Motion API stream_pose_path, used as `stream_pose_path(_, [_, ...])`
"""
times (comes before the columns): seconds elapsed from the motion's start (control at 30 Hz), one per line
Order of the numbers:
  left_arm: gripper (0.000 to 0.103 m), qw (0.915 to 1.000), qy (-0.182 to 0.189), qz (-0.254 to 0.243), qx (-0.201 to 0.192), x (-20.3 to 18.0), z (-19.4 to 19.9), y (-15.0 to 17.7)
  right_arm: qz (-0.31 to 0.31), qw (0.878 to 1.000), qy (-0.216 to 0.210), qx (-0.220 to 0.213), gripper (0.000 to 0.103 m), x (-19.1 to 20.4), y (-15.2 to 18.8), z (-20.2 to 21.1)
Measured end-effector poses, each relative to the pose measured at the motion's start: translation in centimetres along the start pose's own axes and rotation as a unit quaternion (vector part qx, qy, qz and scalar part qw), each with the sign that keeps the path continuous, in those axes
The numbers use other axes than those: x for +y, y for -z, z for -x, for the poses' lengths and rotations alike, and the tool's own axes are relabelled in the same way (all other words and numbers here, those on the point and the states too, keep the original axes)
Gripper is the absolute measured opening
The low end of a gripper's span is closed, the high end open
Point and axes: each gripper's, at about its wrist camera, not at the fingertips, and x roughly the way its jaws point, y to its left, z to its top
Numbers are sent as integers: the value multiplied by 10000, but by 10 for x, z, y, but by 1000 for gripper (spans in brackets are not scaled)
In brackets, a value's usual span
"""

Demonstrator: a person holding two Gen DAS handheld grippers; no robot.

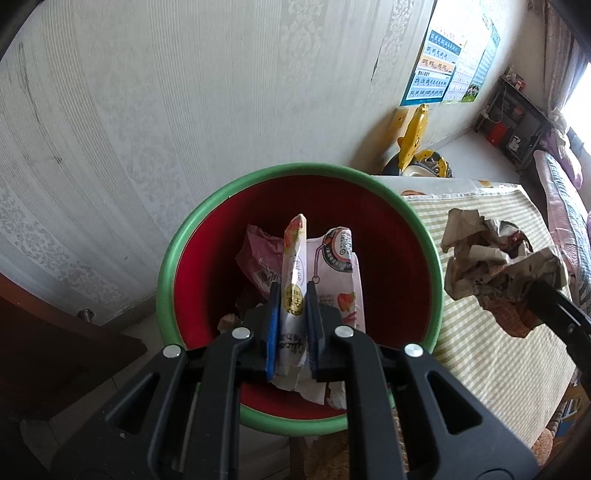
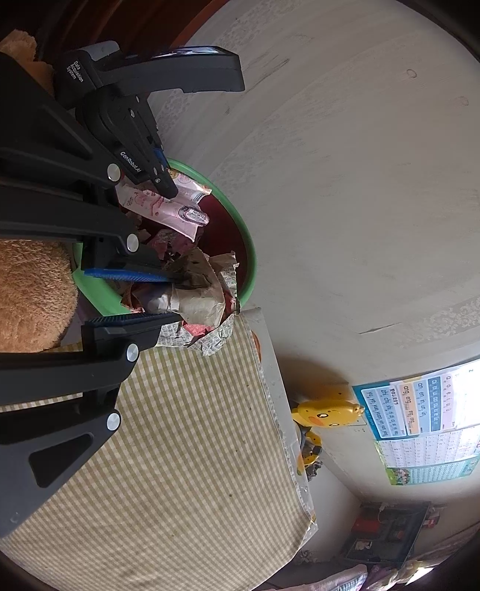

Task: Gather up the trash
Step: 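Carry the foil ball and carton over the red bin and open both tools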

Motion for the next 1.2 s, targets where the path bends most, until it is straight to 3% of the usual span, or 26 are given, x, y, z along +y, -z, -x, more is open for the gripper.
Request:
stream_pose_path(0.6, [12, 9991, 22, 138, 408, 11, -27, 6, 63, 9998, -27, 213, 15, 1, -2, -24])
stream_pose_path(1.2, [12, 9982, -3, 197, 572, 13, -42, 1, 85, 9994, -53, 327, 15, 3, -3, -38])
